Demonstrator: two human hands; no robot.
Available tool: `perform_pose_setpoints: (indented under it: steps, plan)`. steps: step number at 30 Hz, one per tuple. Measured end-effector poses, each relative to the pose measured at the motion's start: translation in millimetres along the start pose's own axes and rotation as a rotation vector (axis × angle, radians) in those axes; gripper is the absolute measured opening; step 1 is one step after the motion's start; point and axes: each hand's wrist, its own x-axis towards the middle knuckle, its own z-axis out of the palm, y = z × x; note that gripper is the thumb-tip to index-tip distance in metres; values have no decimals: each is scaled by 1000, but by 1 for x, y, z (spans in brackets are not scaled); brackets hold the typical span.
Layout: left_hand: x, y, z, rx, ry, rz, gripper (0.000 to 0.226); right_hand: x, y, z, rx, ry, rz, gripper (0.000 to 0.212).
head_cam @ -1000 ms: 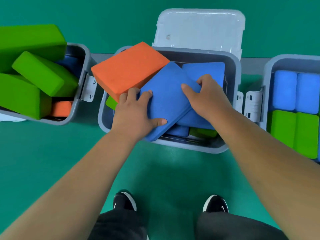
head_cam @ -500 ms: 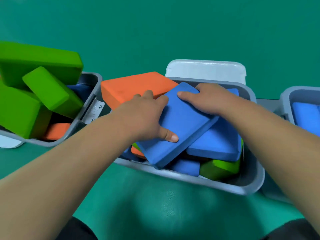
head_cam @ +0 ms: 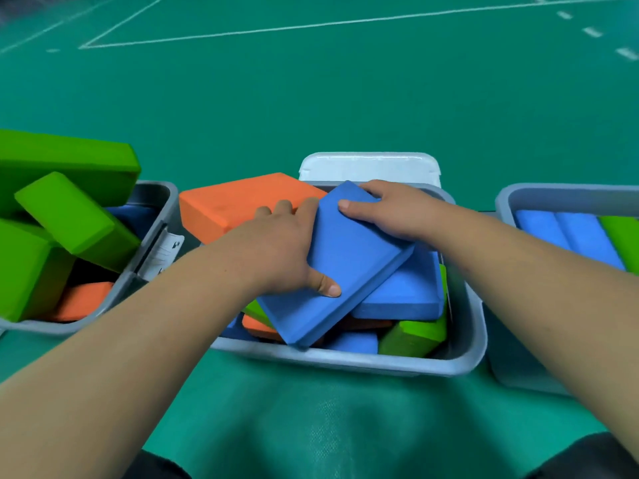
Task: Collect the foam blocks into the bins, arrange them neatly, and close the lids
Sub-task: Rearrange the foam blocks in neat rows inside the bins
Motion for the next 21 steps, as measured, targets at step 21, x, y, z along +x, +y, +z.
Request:
perform_pose_setpoints:
  steps: [21]
  plan:
    - [74,67,23,-532,253,342,89,-50,95,-115,488,823,441,60]
